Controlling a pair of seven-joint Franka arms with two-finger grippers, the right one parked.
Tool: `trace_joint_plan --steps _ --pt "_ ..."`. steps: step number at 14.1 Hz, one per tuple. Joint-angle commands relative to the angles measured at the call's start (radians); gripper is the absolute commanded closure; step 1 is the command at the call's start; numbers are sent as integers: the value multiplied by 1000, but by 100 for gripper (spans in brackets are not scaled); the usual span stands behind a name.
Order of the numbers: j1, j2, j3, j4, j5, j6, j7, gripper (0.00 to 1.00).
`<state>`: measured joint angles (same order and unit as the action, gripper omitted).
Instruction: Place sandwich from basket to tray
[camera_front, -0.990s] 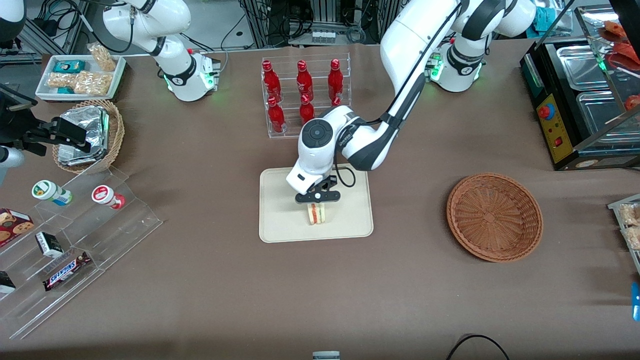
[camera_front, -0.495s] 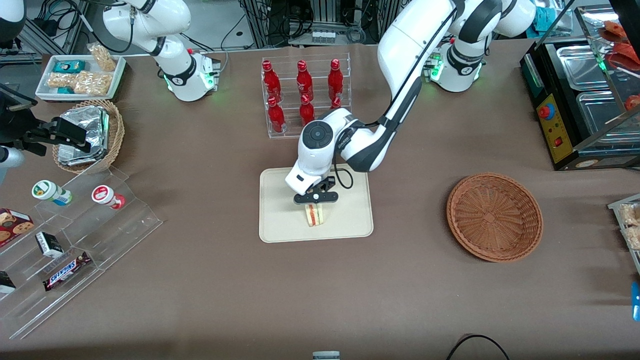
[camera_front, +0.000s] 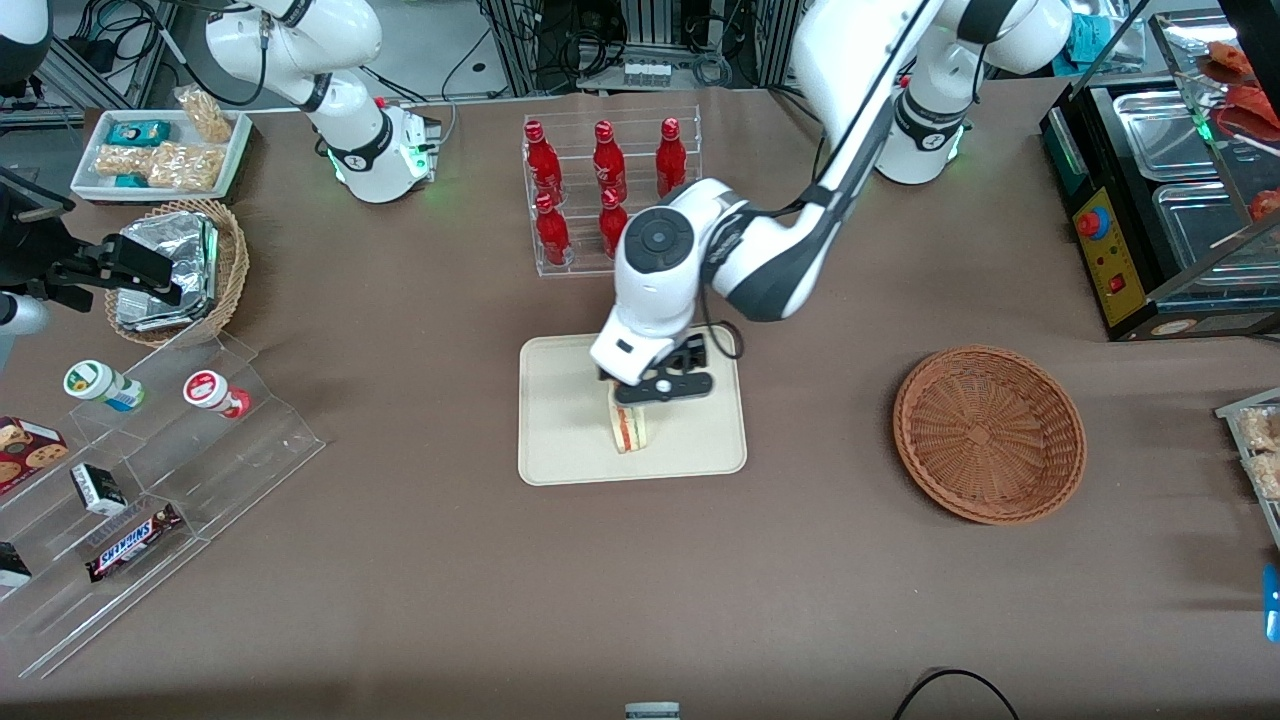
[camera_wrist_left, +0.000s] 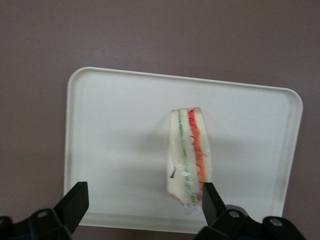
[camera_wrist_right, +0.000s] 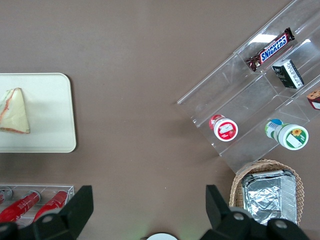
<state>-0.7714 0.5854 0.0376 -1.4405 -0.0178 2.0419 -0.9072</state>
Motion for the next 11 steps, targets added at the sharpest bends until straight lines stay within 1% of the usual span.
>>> trace_joint_plan --steps 1,4,6,8,11 --pt "71 -80 13 -84 -8 -68 19 0" --pt "177 -188 13 -188 -10 -95 198 0" --pt "257 -269 15 -238 -8 -179 327 0" --pt "331 -335 15 -241 -7 -294 468 0" --pt "441 -441 12 -241 -5 -435 624 0"
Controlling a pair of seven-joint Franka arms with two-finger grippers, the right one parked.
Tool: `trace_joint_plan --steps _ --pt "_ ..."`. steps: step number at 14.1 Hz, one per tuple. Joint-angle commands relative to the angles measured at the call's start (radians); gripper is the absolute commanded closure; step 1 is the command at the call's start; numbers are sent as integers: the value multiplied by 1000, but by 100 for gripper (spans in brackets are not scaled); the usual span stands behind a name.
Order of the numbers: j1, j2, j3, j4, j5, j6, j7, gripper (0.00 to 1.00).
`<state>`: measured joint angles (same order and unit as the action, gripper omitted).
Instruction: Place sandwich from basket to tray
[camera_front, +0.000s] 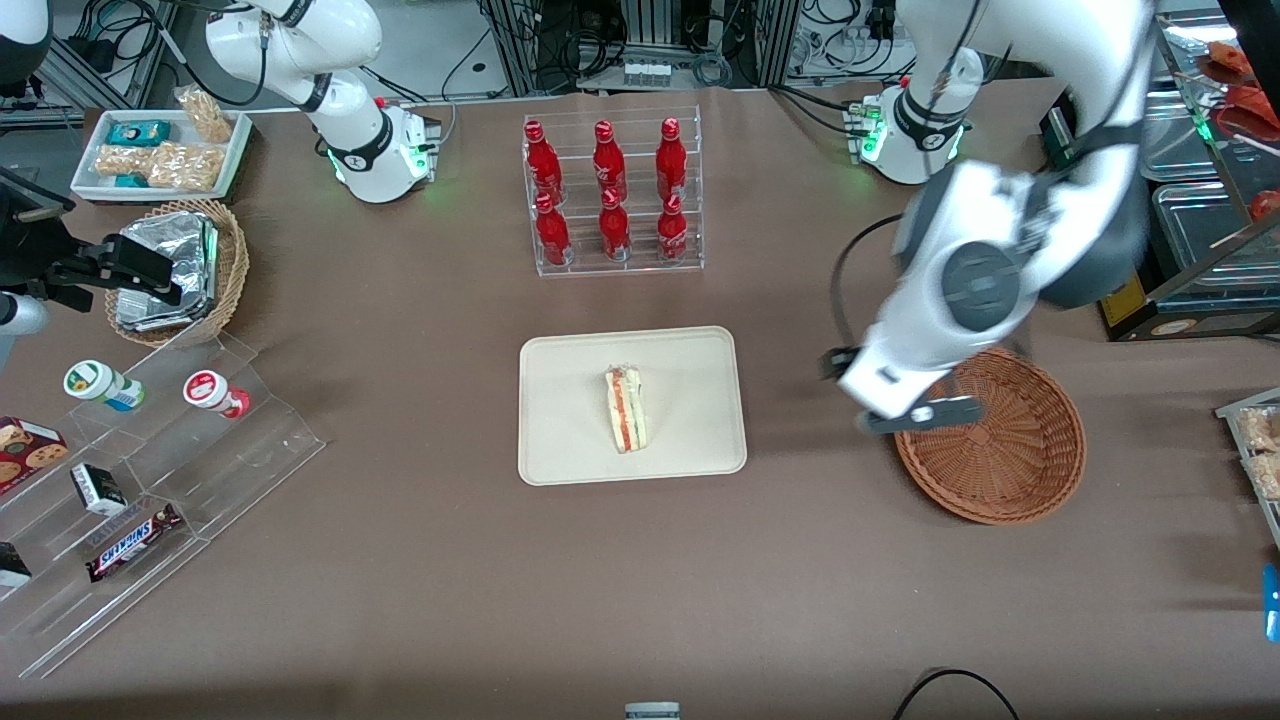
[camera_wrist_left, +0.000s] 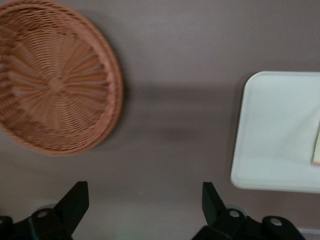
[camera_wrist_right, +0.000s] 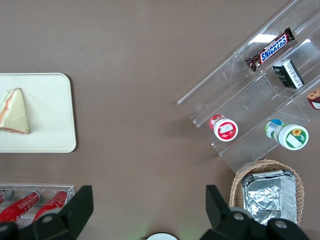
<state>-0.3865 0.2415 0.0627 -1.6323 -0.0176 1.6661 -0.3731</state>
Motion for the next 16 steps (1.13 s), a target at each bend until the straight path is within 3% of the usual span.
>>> trace_joint_plan --steps 1,4,8,16 --pt "107 -126 -26 -43 -4 -106 138 0" --pt "331 -215 -203 -41 45 -146 197 0" --pt "475 -297 -276 -26 81 -148 281 0" --pt "428 -291 -193 14 27 -114 326 0"
